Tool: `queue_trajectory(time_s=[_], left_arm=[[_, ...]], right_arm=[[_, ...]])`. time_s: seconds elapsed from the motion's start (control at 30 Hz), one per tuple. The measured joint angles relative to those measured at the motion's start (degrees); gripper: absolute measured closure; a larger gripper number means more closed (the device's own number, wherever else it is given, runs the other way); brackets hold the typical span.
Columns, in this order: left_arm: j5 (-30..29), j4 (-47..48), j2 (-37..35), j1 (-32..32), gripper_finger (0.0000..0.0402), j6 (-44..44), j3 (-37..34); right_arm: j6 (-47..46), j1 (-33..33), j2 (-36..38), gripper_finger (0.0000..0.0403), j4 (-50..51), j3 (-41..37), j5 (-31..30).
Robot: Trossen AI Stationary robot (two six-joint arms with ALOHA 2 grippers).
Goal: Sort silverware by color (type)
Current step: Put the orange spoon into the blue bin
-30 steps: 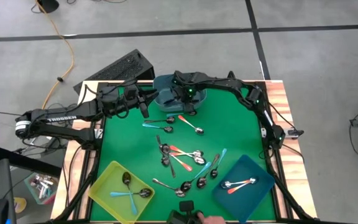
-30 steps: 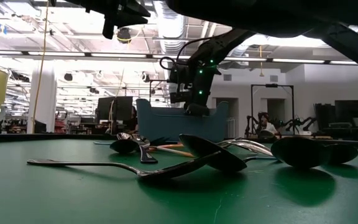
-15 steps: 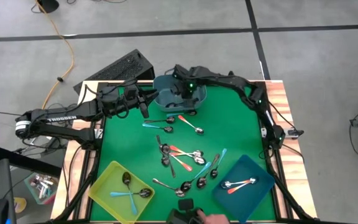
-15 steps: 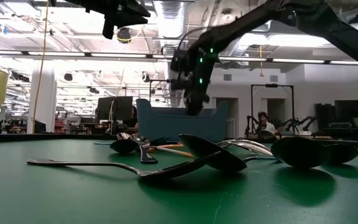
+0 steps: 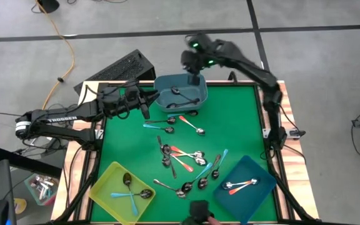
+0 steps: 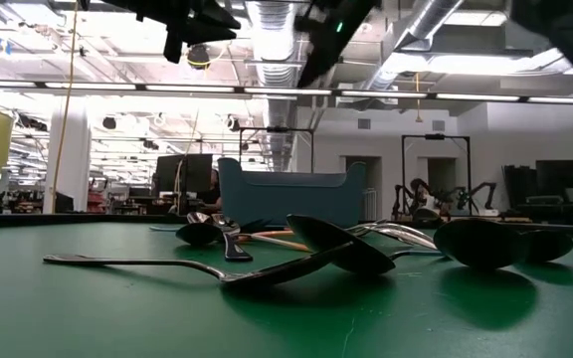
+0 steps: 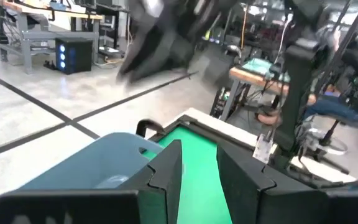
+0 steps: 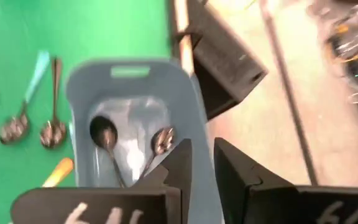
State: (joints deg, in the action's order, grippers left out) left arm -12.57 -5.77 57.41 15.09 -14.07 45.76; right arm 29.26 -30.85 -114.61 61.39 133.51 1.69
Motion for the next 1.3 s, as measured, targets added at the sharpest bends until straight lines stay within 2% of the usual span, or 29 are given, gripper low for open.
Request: queue_trajectory(time_s=[0.2,0.3,0.47,0.57,0.73,0.87,1.03,1.17,1.3], left_arm=[[0.74,6.49,0.98,-0.03,0.0316,0.37,0.00],[1.87,8.67,2.54,-0.07,0.0316,0.15,0.00],[4.68,8.52,6.88,-0.44,0.0316,-0.57,0.00],[4.80,7.35,9.47,-0.85,0.0315,-1.42,0.00],[5.27,4.81,12.37,-0.87,0.0315,-3.90,0.00],[5.81,3.14,13.14,-0.87,0.0315,-5.02,0.00],[5.79,2.16,13.14,-0.87,0.0315,-6.51,0.00],[5.81,1.88,13.14,-0.87,0.0315,-7.30,0.00],[5.88,1.88,13.14,-0.87,0.0315,-8.24,0.00]], right_arm=[[-3.85,0.77,10.24,0.0323,2.39,0.04,4.52],[-5.59,2.18,13.72,0.0323,4.12,0.04,4.82],[-13.49,7.04,17.87,0.0323,3.81,0.02,4.65],[-14.20,12.87,18.91,0.0323,1.91,0.02,0.93],[-9.75,23.29,18.69,0.0323,-1.25,-0.07,-10.93],[-8.42,29.21,18.82,0.0323,-5.86,-0.02,-16.58],[-8.38,32.94,18.75,0.0323,-9.43,-0.02,-17.88],[-7.91,33.48,18.77,0.0323,-10.18,-0.02,-18.67],[-4.58,34.62,18.20,0.0323,-9.15,0.03,-24.55]])
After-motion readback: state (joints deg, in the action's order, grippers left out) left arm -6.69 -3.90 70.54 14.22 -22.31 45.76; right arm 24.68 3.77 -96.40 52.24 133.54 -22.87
